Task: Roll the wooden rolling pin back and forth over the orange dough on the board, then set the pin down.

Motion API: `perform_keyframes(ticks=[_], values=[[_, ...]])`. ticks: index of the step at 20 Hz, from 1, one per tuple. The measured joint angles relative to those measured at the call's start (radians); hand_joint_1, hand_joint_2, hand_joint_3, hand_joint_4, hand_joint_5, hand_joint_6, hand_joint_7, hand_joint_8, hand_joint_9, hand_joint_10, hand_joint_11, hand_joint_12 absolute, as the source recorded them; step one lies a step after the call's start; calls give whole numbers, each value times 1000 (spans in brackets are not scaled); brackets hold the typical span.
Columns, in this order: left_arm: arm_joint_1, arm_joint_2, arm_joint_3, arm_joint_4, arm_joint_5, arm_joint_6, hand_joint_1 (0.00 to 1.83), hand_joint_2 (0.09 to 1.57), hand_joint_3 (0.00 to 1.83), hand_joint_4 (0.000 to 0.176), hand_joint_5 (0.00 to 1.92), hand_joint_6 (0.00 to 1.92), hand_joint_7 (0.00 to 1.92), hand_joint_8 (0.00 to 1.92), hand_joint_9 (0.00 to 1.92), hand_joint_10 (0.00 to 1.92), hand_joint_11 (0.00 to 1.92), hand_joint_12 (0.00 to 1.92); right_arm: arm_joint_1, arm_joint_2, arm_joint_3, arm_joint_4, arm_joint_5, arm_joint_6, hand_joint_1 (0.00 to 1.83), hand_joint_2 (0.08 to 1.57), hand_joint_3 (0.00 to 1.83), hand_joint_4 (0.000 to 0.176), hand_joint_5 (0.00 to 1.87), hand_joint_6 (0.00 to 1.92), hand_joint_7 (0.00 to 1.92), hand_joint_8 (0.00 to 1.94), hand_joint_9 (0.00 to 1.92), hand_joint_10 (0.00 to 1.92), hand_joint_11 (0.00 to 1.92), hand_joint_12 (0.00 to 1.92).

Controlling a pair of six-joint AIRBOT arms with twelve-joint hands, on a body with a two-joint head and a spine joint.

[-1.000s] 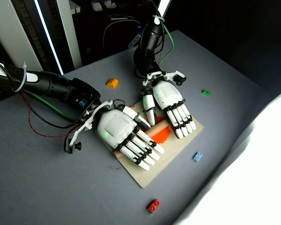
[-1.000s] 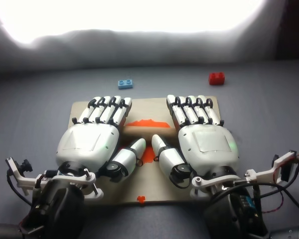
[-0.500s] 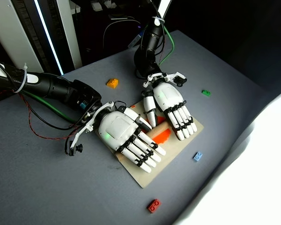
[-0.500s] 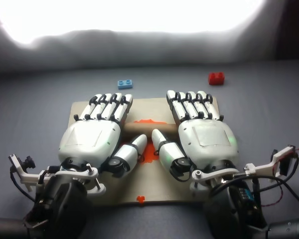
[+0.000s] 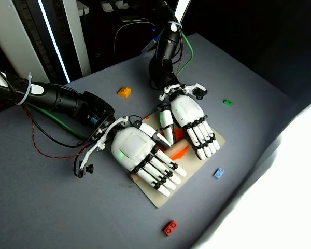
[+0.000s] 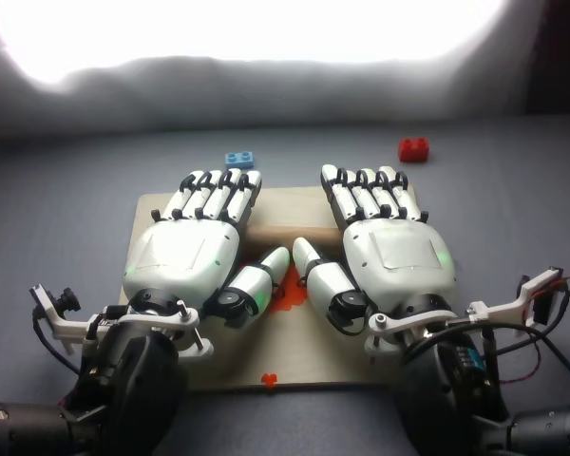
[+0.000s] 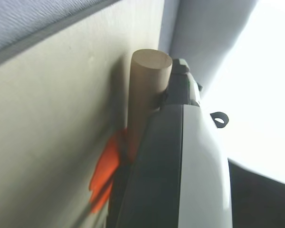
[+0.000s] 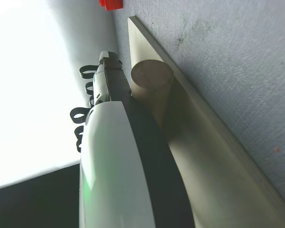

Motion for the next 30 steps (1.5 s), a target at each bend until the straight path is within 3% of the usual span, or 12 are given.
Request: perform_keyframes(ticks=[30], values=[[-32, -31, 68, 5, 48, -3, 0, 1536, 0, 0, 4, 0, 31, 0, 2, 0, 0, 0, 11, 0, 57, -5, -52, 25, 0, 1530, 0, 0, 96, 13, 114, 10, 82, 8, 20, 9]])
